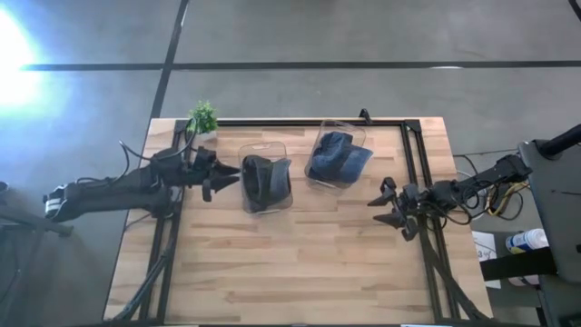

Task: Pick & Place hat
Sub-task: Return to Home Position

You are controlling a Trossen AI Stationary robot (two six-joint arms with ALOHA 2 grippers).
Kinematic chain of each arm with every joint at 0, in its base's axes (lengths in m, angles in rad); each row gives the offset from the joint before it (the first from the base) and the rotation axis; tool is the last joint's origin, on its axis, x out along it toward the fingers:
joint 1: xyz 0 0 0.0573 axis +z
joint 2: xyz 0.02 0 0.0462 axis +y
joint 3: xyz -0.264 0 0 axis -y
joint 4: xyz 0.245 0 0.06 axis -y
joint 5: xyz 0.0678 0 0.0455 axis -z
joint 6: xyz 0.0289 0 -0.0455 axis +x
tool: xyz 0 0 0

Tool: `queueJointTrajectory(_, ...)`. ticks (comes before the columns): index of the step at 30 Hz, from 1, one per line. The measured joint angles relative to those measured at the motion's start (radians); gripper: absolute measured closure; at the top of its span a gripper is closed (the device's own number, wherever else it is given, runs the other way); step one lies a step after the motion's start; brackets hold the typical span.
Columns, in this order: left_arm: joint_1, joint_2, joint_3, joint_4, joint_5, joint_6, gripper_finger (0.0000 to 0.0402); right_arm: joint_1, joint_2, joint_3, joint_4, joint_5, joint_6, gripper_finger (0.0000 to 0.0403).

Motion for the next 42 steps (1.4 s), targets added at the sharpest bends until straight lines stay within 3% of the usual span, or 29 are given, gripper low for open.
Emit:
queueJointTrajectory(15,0.000,-0.106,-0.107,0.019,-0.003,-0.021,0.0226,0.000,0.000,0.000,0.000,-0.001,0.003,0.0197)
queueJointTrajectory(37,-0.001,-0.104,-0.311,0.005,-0.003,-0.026,0.0226,0.000,-0.001,0.000,0.001,-0.001,0.003,0.0197)
queueJointTrajectory(42,-0.001,-0.095,-0.329,-0.035,-0.019,-0.026,0.0226,0.000,-0.051,0.001,-0.028,-0.112,0.071,0.0197)
